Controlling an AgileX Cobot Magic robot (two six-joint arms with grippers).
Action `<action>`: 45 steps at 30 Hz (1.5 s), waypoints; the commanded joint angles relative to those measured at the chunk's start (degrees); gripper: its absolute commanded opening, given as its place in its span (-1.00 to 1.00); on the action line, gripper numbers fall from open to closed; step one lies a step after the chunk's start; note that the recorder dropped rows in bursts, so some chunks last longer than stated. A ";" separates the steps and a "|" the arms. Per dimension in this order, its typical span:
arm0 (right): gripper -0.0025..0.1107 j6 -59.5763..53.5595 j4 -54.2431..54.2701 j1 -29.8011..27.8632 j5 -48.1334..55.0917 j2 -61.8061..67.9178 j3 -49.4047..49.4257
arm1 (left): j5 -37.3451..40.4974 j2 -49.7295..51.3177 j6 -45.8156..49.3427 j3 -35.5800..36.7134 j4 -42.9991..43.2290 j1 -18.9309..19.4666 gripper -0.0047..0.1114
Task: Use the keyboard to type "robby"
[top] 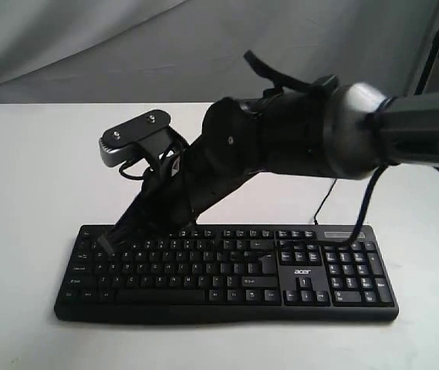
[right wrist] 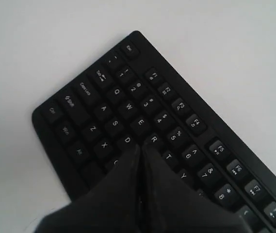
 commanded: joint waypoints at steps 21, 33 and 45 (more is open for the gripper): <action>-0.96 -3.86 -1.21 1.07 0.02 11.18 -7.97 | -0.42 -0.20 -0.16 0.25 0.27 -0.36 -0.92; -0.96 -3.08 -3.34 1.00 -1.20 13.69 -7.97 | -0.42 -0.20 -0.16 0.25 0.27 -0.36 -0.92; -0.96 -3.08 -3.34 1.00 -1.20 14.68 -7.97 | -0.42 -0.20 -0.16 0.25 0.27 -0.36 -0.92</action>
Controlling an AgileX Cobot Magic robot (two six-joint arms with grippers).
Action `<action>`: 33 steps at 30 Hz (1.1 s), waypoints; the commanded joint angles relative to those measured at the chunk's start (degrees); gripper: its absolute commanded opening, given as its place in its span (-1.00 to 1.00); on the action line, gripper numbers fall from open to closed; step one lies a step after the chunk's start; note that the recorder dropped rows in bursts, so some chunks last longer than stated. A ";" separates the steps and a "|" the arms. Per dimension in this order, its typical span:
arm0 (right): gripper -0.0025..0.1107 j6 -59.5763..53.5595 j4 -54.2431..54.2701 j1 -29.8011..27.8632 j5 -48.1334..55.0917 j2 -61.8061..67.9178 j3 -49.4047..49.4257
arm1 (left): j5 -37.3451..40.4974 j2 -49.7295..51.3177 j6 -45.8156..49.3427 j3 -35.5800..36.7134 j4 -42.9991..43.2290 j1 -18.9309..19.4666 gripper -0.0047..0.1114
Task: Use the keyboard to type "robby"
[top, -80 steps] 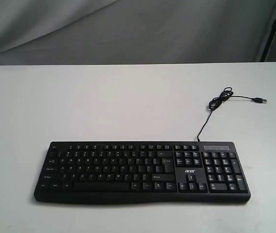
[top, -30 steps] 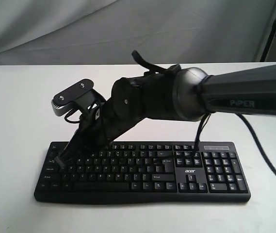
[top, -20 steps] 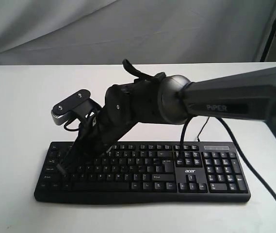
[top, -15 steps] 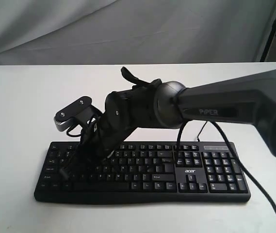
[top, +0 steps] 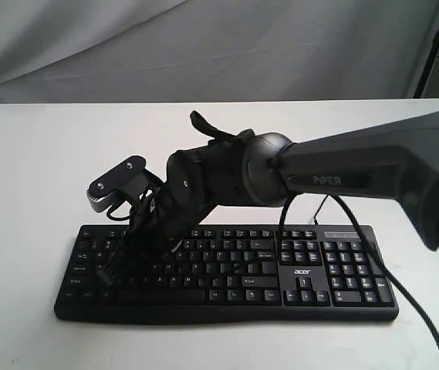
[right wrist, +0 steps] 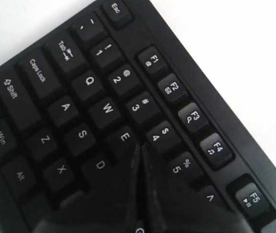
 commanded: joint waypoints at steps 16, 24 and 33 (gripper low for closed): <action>-0.96 3.38 -5.04 -3.80 3.67 -9.97 2.73 | -0.42 -0.20 -0.16 0.25 0.27 -0.36 -0.92; -0.96 4.68 -3.35 -6.81 -1.96 -16.11 16.11 | -0.42 -0.20 -0.16 0.25 0.27 -0.36 -0.92; -0.96 4.68 -2.24 -6.81 -6.26 -15.97 19.77 | -0.42 -0.20 -0.16 0.25 0.27 -0.36 -0.92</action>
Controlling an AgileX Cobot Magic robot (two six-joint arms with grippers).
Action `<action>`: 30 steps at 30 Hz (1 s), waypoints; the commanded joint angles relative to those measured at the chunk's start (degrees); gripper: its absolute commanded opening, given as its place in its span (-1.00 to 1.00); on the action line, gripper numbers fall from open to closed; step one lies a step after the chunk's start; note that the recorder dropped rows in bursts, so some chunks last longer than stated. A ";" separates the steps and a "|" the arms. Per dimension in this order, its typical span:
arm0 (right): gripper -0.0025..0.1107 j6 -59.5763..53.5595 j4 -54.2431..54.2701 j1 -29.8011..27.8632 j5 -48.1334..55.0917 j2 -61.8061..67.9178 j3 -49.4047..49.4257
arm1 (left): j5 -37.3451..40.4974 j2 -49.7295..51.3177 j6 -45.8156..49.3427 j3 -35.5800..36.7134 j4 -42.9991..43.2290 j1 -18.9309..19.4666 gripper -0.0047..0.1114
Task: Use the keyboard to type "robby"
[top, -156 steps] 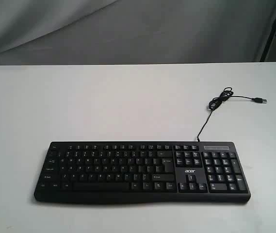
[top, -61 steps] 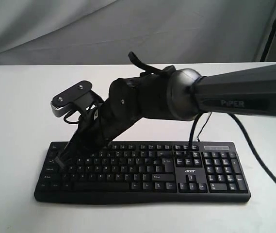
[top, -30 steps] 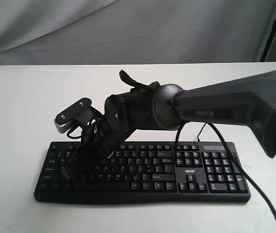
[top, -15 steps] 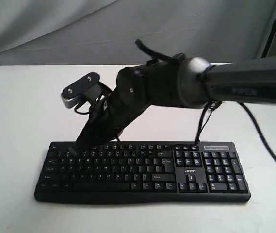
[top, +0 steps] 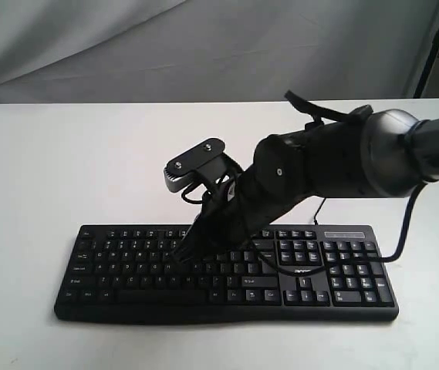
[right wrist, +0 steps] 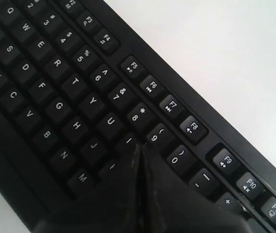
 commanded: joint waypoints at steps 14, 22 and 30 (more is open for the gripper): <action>-0.96 0.04 1.32 -0.21 -3.68 1.92 0.79 | -0.42 -0.20 -0.16 0.25 0.27 -0.36 -0.92; -0.96 0.15 1.20 -0.21 -3.68 2.46 0.79 | -0.42 -0.20 -0.16 0.25 0.27 -0.36 -0.92; -0.96 0.15 1.10 -0.21 -4.53 3.65 0.79 | -0.42 -0.20 -0.16 0.25 0.27 -0.36 -0.92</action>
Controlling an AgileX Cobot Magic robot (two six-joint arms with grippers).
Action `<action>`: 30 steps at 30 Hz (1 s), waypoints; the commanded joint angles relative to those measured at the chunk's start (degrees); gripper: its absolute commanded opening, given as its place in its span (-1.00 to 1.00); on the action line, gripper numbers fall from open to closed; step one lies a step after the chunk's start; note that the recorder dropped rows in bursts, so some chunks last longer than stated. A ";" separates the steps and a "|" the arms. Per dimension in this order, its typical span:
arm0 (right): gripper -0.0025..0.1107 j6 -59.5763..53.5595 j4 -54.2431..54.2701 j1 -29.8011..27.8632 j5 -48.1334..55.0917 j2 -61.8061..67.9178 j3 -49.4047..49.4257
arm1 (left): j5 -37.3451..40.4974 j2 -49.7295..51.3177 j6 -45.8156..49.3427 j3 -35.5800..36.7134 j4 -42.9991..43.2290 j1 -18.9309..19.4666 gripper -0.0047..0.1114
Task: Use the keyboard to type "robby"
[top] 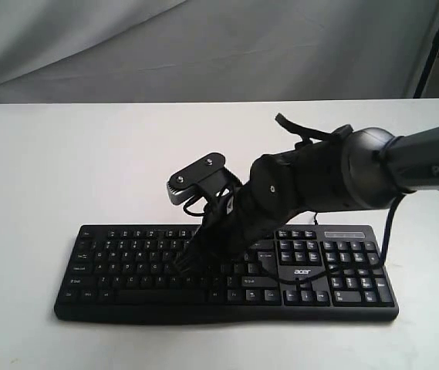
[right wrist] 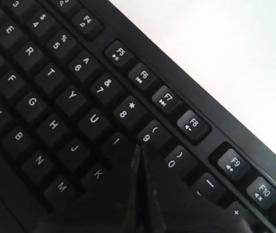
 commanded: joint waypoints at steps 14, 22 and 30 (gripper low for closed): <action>-0.96 0.15 -0.26 -0.13 -3.62 0.16 2.38 | -0.42 -0.20 -0.16 0.25 0.27 -0.36 -0.92; -0.96 0.15 -0.26 -0.13 -3.62 0.16 2.38 | -0.42 -0.20 -0.16 0.25 0.27 -0.36 -0.92; -0.96 0.26 -0.82 -0.13 -2.96 -4.64 2.38 | -0.42 -0.20 -0.16 0.25 0.27 -0.36 -0.92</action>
